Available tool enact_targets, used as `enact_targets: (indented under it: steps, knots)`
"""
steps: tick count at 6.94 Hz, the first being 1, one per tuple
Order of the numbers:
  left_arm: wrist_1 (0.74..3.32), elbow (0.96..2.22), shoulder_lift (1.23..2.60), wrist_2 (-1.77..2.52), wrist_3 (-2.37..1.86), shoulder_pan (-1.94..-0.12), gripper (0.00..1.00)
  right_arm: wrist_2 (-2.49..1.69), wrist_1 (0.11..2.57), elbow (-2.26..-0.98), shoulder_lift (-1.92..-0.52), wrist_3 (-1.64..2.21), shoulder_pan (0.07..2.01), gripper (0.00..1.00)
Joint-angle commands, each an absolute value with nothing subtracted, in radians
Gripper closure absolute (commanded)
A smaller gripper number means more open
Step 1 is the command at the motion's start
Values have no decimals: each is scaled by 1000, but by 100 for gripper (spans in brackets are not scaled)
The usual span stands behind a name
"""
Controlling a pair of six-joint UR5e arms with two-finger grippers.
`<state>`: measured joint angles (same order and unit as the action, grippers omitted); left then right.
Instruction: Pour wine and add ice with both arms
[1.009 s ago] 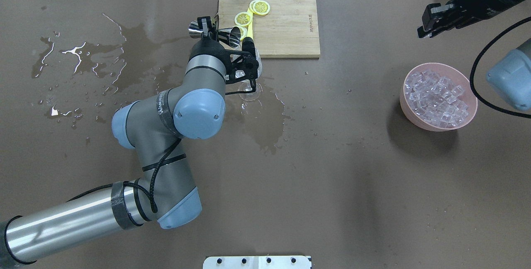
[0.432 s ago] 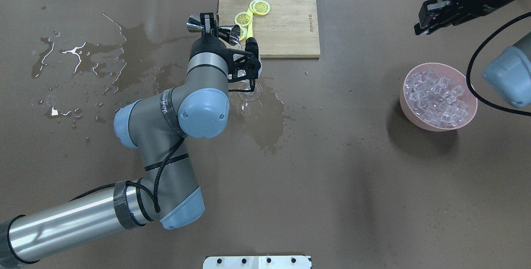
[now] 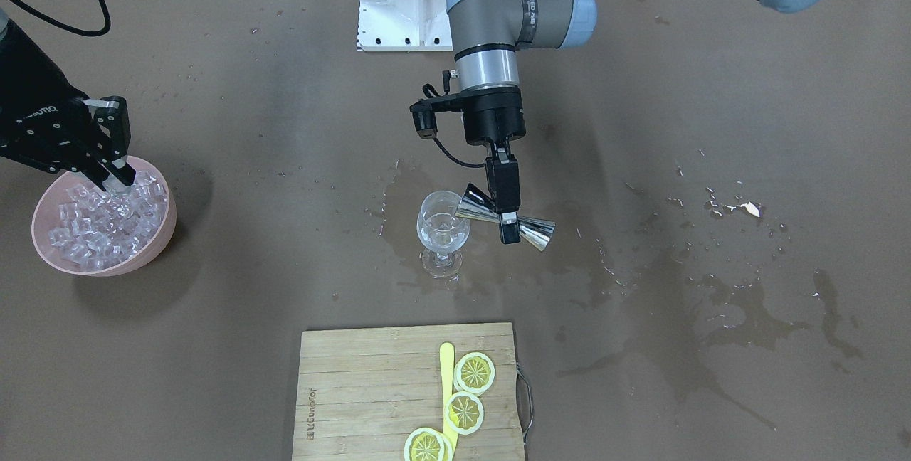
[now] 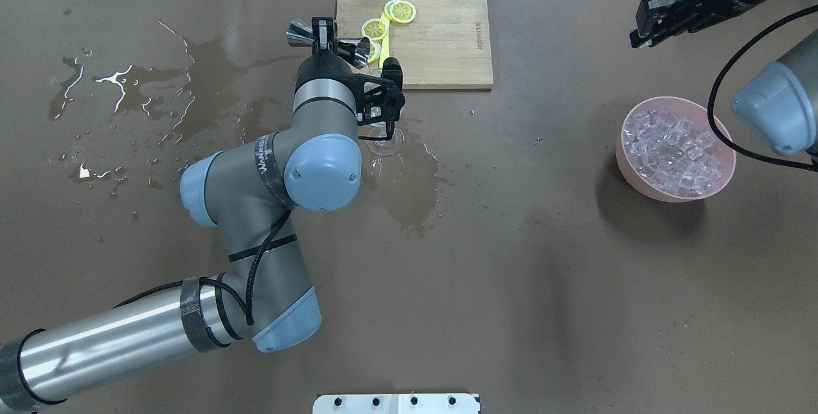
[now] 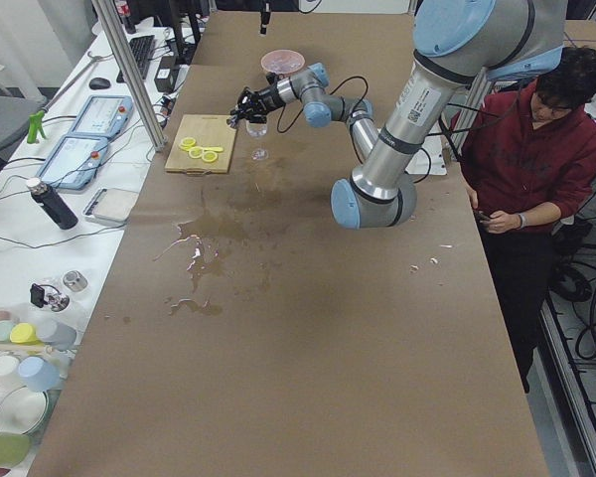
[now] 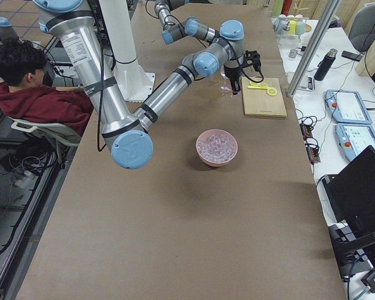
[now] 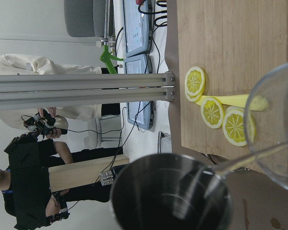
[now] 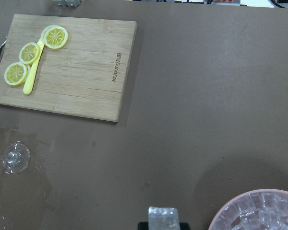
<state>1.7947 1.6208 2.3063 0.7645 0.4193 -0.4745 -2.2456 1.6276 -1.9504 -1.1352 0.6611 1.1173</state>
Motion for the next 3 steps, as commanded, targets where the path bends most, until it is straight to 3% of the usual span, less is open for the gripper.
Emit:
enact_targets:
  steps: [1,3]
  knots:
    - [1778,1621,2310,756,465,-474,100,-2246,1637,-1933,-1103,663,1111,94]
    - [1776,1618,2312,756,472,-471,100,-2244,1635,-1893,-1060,686,1109,93]
